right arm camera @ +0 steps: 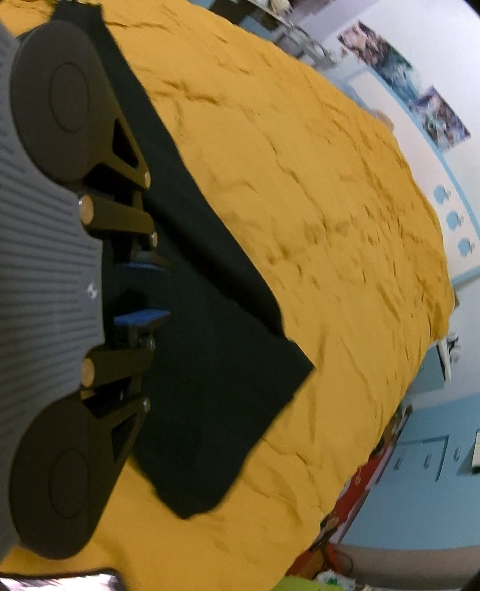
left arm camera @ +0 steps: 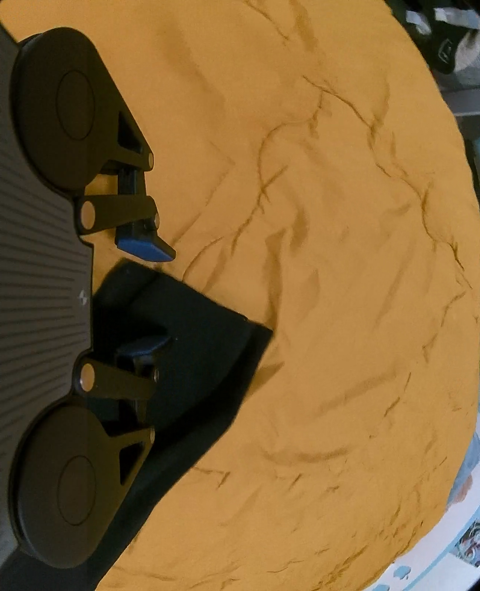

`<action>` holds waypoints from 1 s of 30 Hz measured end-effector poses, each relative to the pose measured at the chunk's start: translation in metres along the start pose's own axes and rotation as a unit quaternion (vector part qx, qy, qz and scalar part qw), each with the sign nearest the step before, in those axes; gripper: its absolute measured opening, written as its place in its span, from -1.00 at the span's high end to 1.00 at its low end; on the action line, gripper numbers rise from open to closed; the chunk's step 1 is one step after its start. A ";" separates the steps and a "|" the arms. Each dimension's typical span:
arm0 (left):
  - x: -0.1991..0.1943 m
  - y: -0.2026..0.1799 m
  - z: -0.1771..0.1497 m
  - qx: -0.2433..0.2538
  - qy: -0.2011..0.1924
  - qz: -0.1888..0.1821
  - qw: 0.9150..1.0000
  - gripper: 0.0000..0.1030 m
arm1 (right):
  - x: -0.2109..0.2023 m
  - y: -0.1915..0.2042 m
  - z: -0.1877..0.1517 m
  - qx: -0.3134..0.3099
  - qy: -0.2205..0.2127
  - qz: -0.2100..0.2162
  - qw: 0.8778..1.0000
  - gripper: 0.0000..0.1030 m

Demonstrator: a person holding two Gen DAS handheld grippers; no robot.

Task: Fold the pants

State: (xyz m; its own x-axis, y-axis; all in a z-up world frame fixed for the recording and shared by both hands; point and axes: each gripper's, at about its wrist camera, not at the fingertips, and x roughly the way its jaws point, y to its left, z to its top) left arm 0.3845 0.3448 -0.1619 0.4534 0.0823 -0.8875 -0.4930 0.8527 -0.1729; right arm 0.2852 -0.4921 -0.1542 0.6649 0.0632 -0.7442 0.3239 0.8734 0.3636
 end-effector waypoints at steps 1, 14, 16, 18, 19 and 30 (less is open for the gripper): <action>0.000 0.003 0.000 -0.007 -0.003 -0.001 1.000 0.90 | -0.002 0.004 -0.006 -0.006 0.003 0.004 1.000 0.60; -0.006 0.028 -0.005 -0.036 -0.019 0.004 0.999 0.94 | 0.021 0.034 -0.041 -0.119 0.065 -0.028 0.990 0.58; -0.014 0.025 -0.006 -0.038 -0.038 0.029 0.998 0.78 | 0.015 0.046 -0.044 -0.150 0.053 -0.030 0.987 0.56; -0.024 0.020 -0.008 -0.034 -0.059 0.067 0.995 0.46 | 0.008 0.059 -0.048 -0.173 0.043 -0.014 0.984 0.57; -0.031 0.016 -0.010 -0.031 -0.070 0.080 0.994 0.42 | 0.005 0.067 -0.052 -0.188 0.039 -0.005 0.981 0.56; -0.058 -0.131 -0.092 0.175 -0.077 -0.089 0.977 0.10 | -0.003 0.174 -0.149 -0.485 0.024 0.089 0.869 0.40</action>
State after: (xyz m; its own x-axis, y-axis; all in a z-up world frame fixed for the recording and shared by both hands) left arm 0.3538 0.1810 -0.1270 0.6293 -0.0298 -0.7766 -0.1238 0.9827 -0.1381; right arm 0.2397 -0.2684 -0.1725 0.6093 0.2393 -0.7560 -0.5176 0.8422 -0.1506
